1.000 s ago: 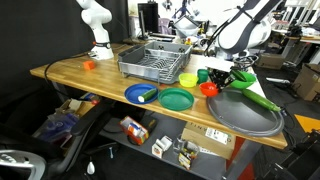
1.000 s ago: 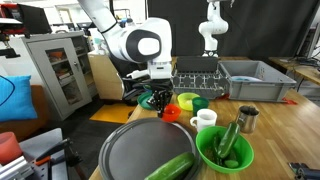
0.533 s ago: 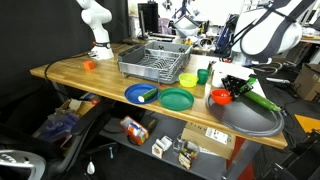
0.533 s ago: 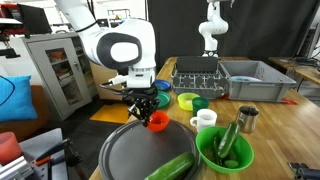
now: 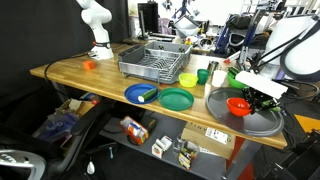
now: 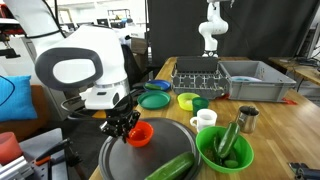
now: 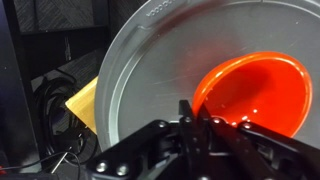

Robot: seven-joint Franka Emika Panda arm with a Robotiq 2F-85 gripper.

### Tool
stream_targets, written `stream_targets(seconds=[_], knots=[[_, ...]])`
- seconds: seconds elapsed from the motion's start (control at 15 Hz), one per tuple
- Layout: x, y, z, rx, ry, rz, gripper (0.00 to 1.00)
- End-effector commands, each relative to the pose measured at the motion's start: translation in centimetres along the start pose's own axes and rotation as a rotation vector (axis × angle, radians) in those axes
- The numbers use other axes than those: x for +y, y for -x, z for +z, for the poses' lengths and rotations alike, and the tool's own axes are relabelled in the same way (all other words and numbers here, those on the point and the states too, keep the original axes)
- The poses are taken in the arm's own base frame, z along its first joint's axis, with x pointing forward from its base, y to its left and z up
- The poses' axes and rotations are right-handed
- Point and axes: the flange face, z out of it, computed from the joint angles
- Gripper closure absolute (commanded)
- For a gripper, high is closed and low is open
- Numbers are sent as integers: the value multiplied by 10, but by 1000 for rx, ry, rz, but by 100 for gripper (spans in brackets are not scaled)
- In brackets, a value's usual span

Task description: Pick the orange bowl and put it on the tray

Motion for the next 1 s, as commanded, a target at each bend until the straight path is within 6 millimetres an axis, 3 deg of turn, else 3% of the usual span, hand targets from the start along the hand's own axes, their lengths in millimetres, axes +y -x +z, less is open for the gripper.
stream_targets(seconds=[0.0, 0.53, 0.67, 0.93], knots=[[-4, -4, 1, 18, -62, 44, 98], [0, -9, 24, 12, -28, 106, 98], [0, -7, 23, 6, -27, 120, 65], [3, -7, 29, 16, -7, 108, 38]])
